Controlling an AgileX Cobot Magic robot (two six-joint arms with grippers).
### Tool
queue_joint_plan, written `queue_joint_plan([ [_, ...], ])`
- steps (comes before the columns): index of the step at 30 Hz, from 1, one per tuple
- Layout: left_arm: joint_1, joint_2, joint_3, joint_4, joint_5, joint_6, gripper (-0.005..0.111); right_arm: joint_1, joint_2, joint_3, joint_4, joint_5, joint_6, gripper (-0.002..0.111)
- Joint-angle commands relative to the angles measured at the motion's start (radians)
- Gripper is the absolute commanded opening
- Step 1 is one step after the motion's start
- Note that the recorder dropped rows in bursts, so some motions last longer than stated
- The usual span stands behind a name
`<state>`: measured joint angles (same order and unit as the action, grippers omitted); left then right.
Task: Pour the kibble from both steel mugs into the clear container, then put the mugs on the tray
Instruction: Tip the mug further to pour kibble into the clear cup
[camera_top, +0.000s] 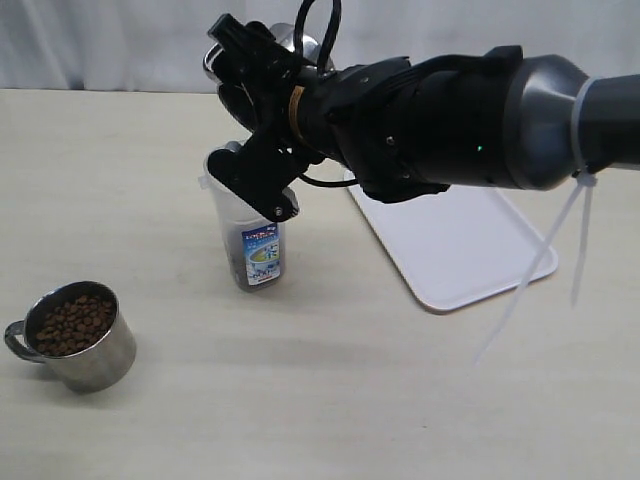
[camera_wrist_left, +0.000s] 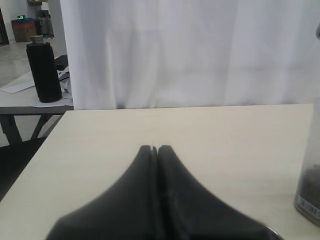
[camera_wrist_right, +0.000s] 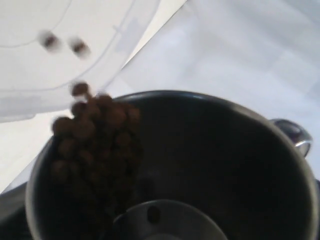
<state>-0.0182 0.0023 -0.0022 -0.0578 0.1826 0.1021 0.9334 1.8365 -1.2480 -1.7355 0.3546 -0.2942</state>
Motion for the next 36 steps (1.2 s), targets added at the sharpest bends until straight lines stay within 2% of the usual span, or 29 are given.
queue_joint_plan([
  [1, -0.001, -0.002, 0.002, 0.005, -0.009, -0.002, 0.0, 0.021, -0.006, -0.007, -0.009, 0.024, -0.008, 0.005],
  [36, -0.001, -0.002, 0.002, 0.005, -0.009, -0.002, 0.0, 0.069, -0.006, -0.007, -0.009, 0.06, -0.322, 0.005],
])
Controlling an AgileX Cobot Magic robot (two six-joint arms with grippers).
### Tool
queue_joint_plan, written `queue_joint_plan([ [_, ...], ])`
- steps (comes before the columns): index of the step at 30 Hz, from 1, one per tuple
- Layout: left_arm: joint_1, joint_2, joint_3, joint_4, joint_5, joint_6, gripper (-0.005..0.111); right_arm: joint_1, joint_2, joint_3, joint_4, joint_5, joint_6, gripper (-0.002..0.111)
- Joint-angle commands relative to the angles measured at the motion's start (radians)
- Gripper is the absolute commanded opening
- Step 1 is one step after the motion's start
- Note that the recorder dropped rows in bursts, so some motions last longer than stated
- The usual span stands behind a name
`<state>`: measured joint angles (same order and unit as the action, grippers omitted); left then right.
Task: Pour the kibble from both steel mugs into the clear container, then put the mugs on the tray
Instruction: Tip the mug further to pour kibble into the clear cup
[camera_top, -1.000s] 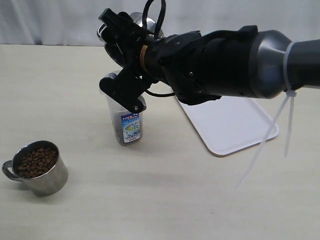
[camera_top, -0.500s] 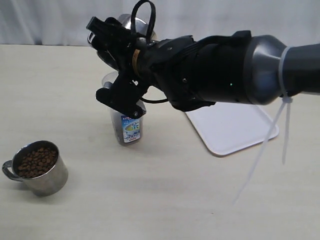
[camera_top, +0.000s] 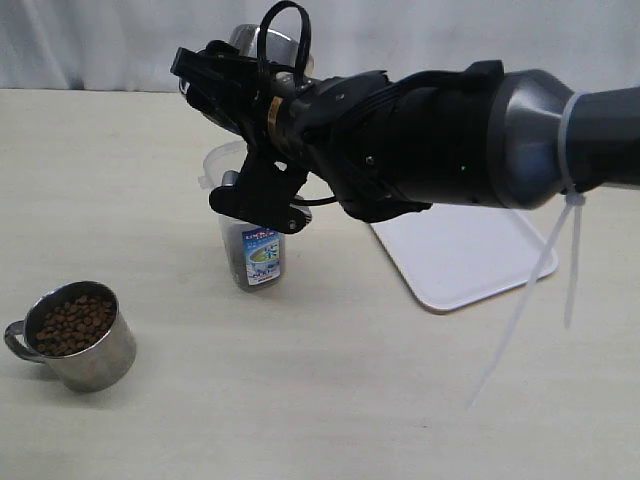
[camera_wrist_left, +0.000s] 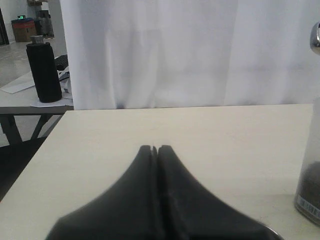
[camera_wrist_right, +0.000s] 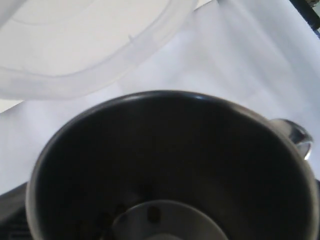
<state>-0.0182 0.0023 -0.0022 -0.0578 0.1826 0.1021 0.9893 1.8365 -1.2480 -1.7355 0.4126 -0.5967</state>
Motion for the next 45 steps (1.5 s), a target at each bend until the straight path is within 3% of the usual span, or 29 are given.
queue_joint_plan([
  [1, -0.001, -0.002, 0.002, 0.005, -0.009, -0.002, 0.0, 0.013, -0.006, -0.007, -0.009, 0.003, -0.019, 0.005],
  [45, -0.001, -0.002, 0.002, 0.005, -0.009, -0.002, 0.0, 0.084, 0.008, 0.006, -0.009, 0.204, -0.052, 0.005],
])
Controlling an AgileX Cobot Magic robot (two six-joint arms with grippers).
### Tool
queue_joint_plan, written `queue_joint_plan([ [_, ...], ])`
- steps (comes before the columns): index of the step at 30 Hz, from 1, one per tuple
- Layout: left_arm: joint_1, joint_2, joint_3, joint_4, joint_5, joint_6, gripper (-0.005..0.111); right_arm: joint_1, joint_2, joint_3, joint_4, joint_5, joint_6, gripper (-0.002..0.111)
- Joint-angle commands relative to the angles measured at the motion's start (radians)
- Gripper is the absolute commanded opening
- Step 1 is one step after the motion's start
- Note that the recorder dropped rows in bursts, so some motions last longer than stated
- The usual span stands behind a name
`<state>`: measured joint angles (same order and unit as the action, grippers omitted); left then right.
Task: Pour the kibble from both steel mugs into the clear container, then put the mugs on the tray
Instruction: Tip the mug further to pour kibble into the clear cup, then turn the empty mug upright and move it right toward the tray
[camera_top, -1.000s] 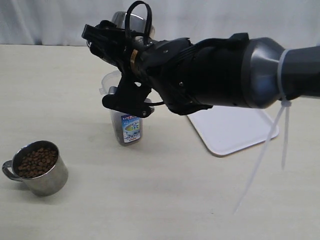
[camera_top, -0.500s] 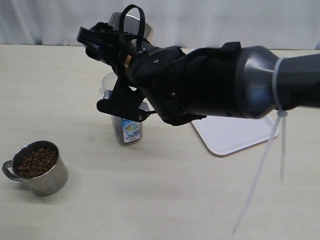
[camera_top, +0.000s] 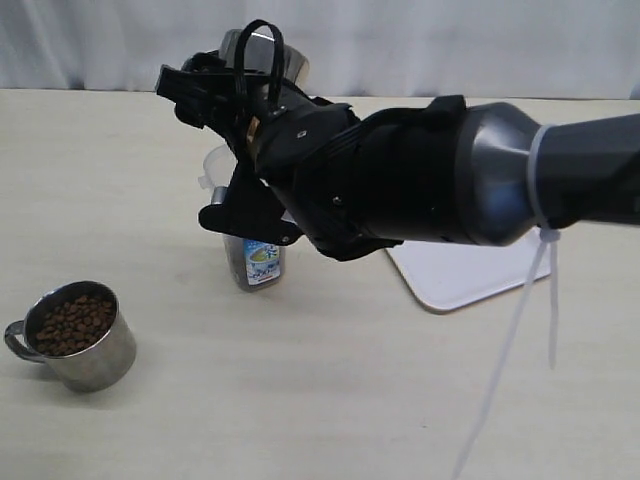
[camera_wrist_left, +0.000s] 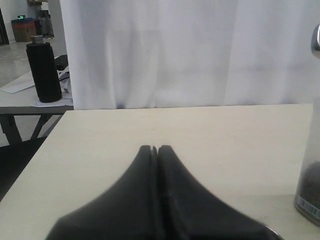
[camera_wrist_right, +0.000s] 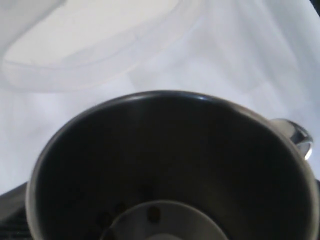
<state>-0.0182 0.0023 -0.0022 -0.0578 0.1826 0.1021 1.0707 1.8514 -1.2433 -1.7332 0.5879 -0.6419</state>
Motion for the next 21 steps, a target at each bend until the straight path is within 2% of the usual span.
queue_joint_plan([
  [1, -0.001, -0.002, 0.002, 0.005, -0.009, -0.002, 0.0, 0.003, -0.003, 0.003, -0.011, 0.02, -0.021, 0.005],
  [4, -0.001, -0.002, 0.002, 0.005, -0.009, -0.002, 0.0, 0.003, 0.002, 0.003, -0.011, 0.023, -0.052, 0.005],
  [11, -0.001, -0.002, 0.002, 0.005, -0.009, -0.002, 0.0, 0.003, 0.012, 0.002, -0.011, 0.003, 0.037, 0.005],
  [15, -0.001, -0.002, 0.002, 0.005, -0.009, -0.002, 0.0, -0.008, -0.002, -0.021, -0.011, 0.01, 0.4, 0.005],
  [21, -0.001, -0.002, 0.002, 0.005, -0.009, -0.002, 0.0, -0.043, -0.05, -0.023, -0.011, 0.003, 0.814, 0.005],
])
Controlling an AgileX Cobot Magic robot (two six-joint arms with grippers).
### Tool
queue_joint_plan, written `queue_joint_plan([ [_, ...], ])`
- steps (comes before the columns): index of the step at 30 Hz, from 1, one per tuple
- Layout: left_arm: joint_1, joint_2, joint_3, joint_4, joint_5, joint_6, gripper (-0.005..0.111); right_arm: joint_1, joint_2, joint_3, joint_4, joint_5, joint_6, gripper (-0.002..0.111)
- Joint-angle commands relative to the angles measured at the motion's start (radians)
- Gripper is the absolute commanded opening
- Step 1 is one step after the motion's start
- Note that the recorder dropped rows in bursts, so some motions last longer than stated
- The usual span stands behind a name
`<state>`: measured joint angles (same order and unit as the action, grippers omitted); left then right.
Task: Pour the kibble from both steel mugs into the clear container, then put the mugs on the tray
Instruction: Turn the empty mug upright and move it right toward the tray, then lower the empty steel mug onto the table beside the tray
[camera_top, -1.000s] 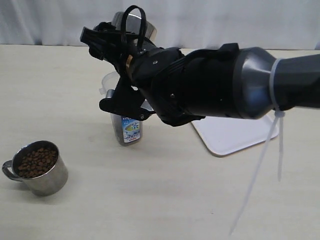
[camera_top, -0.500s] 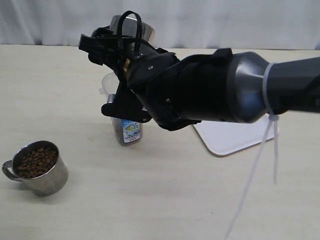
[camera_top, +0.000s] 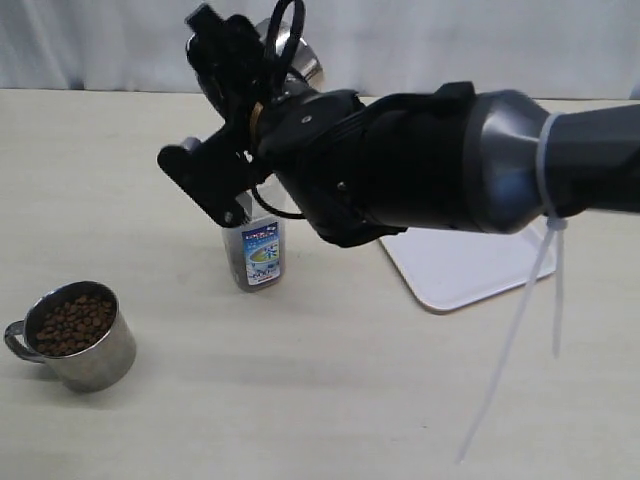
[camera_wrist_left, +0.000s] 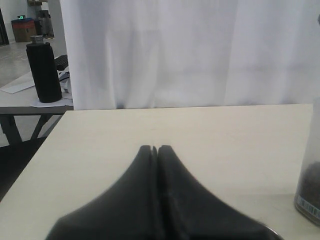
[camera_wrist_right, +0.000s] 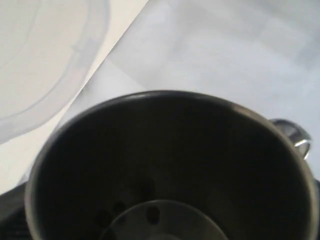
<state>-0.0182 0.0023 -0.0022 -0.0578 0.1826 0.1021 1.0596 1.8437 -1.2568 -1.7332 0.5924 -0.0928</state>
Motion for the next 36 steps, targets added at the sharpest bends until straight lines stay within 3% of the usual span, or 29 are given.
queue_joint_plan([
  [1, -0.001, -0.002, 0.002, 0.005, -0.009, -0.002, 0.0, -0.044, -0.052, -0.009, -0.011, -0.025, 0.351, 0.005],
  [5, -0.001, -0.002, 0.002, 0.005, -0.009, -0.002, 0.0, -0.16, -0.12, -0.009, 0.095, -0.244, 0.697, 0.005],
  [8, -0.001, -0.002, 0.002, 0.005, -0.009, -0.002, 0.0, -0.241, -0.171, -0.009, 0.298, -0.25, 0.879, 0.005],
  [11, -0.001, -0.002, 0.002, 0.005, -0.009, -0.002, 0.0, -0.356, -0.21, 0.031, 0.458, -0.386, 0.866, 0.005],
  [12, -0.001, -0.002, 0.002, 0.005, -0.009, -0.002, 0.0, -0.402, -0.223, 0.061, 0.496, -0.482, 0.861, 0.005],
  [13, -0.001, -0.002, 0.002, 0.005, -0.009, -0.002, 0.0, -0.486, -0.244, 0.137, 0.523, -0.707, 0.871, 0.005],
  [17, -0.001, -0.002, 0.002, 0.005, -0.009, -0.002, 0.0, -0.664, -0.256, 0.282, 0.51, -1.07, 0.864, 0.005],
  [25, -0.001, -0.002, 0.002, 0.005, -0.009, -0.002, 0.0, -0.993, -0.238, 0.586, 0.485, -1.392, 0.799, 0.005],
  [29, -0.001, -0.002, 0.002, 0.005, -0.009, -0.002, 0.0, -1.021, -0.175, 0.688, 0.348, -1.504, 0.718, 0.005],
  [32, -0.001, -0.002, 0.002, 0.005, -0.009, -0.002, 0.0, -1.021, -0.069, 0.68, 0.36, -1.736, 0.607, 0.005],
  [36, -0.001, -0.002, 0.002, 0.005, -0.009, -0.002, 0.0, -1.021, 0.049, 0.656, 0.463, -1.813, 0.465, 0.005],
])
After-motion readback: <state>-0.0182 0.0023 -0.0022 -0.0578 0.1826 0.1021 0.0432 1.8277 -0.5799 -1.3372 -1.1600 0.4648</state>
